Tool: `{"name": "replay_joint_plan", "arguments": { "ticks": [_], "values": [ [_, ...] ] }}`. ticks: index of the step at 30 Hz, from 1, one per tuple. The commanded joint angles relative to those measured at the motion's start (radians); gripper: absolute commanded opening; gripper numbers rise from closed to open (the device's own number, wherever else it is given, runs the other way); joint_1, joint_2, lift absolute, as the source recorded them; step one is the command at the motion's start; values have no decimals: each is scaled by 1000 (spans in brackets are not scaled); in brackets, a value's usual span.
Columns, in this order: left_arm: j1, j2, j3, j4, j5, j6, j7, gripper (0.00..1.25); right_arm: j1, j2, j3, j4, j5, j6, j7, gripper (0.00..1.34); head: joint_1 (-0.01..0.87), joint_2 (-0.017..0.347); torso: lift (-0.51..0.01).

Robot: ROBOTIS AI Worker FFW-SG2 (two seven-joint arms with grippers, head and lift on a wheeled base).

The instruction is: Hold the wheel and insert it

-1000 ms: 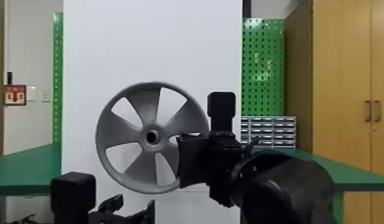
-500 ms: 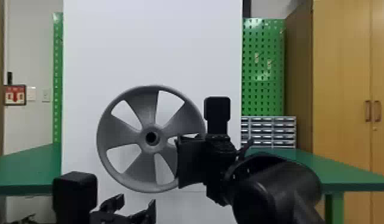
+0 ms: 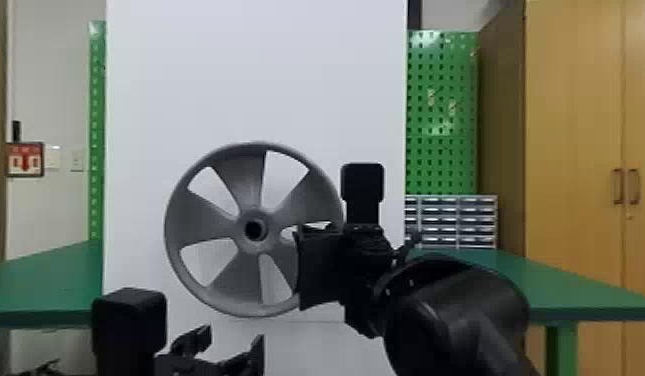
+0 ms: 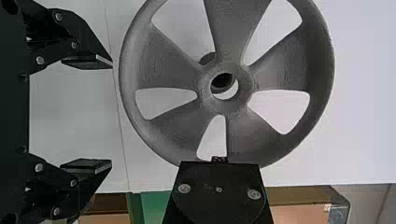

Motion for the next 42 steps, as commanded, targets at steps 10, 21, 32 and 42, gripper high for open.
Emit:
{"name": "replay_joint_plan", "arguments": {
  "ticks": [10,21,32,42],
  "values": [
    [-4,2,-7,5,1,-2,0,755,-28,1,35,73,-26,-61,1,41,0,21,-489],
    [-4,2,-9,8,3,-9,0,755,-50,1,60,121,-29,-95,0,41,0,21,-489],
    [-3,3,-9,8,6,-11,0,755,-57,1,60,127,-12,-102,0,41,0,23,-489],
    [-4,3,-11,10,6,-16,0,755,-59,1,40,144,0,-110,0,41,0,23,-489]
  ]
}}
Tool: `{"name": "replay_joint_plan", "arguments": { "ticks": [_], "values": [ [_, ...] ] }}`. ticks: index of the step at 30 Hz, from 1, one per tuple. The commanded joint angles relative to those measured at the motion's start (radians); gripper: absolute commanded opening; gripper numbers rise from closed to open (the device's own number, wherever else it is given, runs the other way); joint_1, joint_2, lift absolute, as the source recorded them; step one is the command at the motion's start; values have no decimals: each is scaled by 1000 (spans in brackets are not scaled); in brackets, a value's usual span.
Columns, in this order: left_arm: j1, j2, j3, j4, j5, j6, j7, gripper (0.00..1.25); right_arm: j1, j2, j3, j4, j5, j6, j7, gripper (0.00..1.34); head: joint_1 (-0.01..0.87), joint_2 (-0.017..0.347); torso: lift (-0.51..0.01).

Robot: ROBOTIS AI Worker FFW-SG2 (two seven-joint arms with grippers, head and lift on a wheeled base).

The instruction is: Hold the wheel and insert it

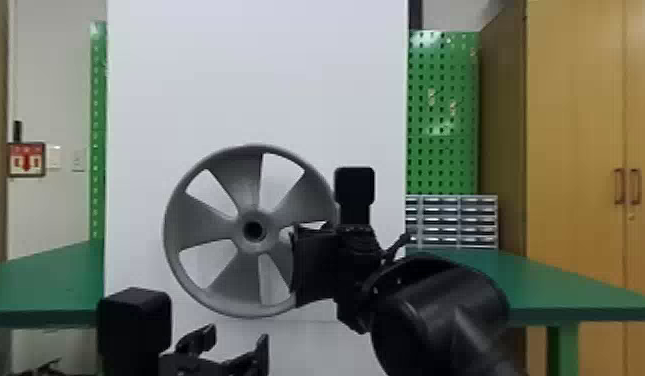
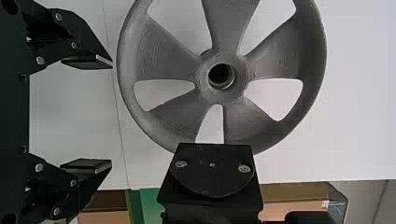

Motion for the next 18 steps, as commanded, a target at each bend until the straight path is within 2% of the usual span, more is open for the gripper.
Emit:
{"name": "replay_joint_plan", "arguments": {
  "ticks": [1,8,18],
  "values": [
    [-1,0,-1,1,0,-3,0,755,-2,1,-5,11,4,-6,0,41,0,23,-489],
    [-1,0,-1,1,0,-6,0,755,-5,1,3,47,0,-40,0,41,0,23,-489],
    [-1,0,-3,2,-2,-9,0,755,-8,1,20,51,-13,-57,0,29,0,23,-489]
  ]
}}
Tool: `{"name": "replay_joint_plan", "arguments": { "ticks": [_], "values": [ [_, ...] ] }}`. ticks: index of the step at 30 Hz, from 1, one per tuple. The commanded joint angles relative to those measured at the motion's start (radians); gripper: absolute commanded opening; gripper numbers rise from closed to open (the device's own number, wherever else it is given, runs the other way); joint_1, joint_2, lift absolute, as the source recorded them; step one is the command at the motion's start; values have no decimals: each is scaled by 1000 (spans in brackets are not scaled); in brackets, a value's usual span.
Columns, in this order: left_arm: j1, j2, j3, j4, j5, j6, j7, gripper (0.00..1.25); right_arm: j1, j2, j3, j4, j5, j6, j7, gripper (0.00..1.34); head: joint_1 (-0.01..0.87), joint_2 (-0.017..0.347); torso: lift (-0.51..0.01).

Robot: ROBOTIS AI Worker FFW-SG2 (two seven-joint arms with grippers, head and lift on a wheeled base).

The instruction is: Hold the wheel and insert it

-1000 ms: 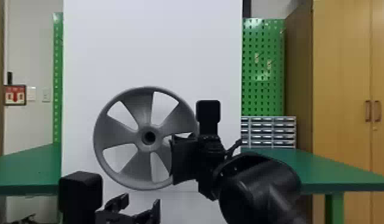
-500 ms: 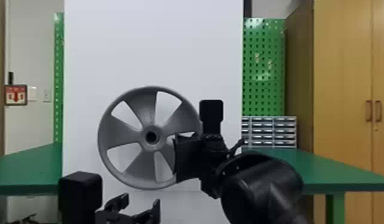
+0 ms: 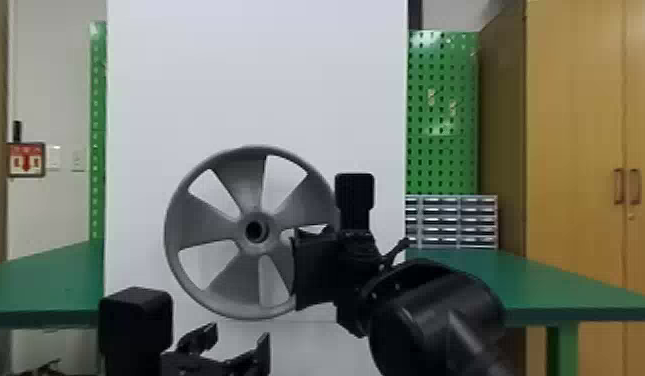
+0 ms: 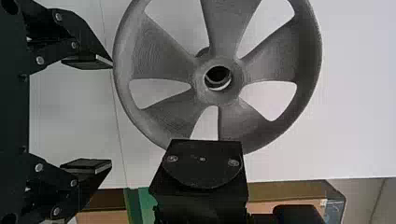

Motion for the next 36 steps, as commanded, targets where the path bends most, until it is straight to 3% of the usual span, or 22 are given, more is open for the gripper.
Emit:
{"name": "replay_joint_plan", "arguments": {
  "ticks": [1,17,25,36],
  "values": [
    [0,0,-2,2,-2,-1,0,755,-3,1,5,6,-8,-14,0,29,0,23,-489],
    [-5,2,-5,3,-2,-4,0,755,-24,1,34,63,3,-68,-1,23,0,23,-489],
    [-5,3,-9,6,0,-5,0,753,-40,1,43,101,8,-111,-64,22,0,23,-489],
    [-5,5,-8,6,3,-5,0,755,-43,1,25,104,6,-115,-69,22,0,23,-489]
  ]
}}
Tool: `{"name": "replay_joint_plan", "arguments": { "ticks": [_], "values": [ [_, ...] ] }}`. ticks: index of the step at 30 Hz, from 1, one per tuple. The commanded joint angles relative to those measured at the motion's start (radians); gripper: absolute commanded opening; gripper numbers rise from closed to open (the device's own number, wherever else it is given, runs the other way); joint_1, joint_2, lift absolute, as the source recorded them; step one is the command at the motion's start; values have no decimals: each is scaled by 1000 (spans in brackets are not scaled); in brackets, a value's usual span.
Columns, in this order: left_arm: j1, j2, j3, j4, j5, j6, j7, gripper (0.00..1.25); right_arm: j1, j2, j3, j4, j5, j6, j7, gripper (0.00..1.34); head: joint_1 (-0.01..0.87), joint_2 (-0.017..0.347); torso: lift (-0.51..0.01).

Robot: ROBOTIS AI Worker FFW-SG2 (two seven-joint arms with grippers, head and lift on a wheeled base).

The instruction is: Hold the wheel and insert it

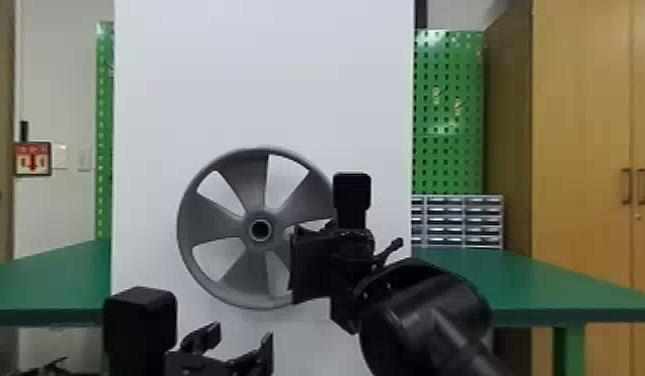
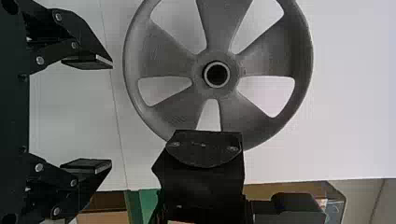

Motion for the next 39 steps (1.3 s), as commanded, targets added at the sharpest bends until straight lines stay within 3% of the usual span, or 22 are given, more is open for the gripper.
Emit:
{"name": "replay_joint_plan", "arguments": {
  "ticks": [1,7,10,11,14,17,28,39],
  "values": [
    [0,0,1,0,0,0,0,753,1,1,-5,0,0,-1,-6,22,0,23,-489],
    [0,0,0,0,0,0,0,755,4,1,-6,0,0,-6,-6,31,0,23,-489],
    [0,0,1,0,0,0,0,755,9,1,-8,0,-7,-11,-4,103,0,25,-489],
    [0,0,1,0,0,0,0,755,9,1,-8,0,-9,-15,-4,172,0,23,-489],
    [0,0,1,0,2,-1,0,755,10,1,-8,0,-10,-18,-1,558,0,25,-489],
    [0,0,1,0,2,-1,0,755,13,1,-17,0,-9,-23,25,620,0,25,-489],
    [0,0,0,0,2,-1,0,755,16,1,-48,20,10,-37,129,1339,0,25,-489],
    [0,0,0,0,0,-3,0,753,18,1,-57,25,10,-41,165,1339,0,25,-489]
  ]
}}
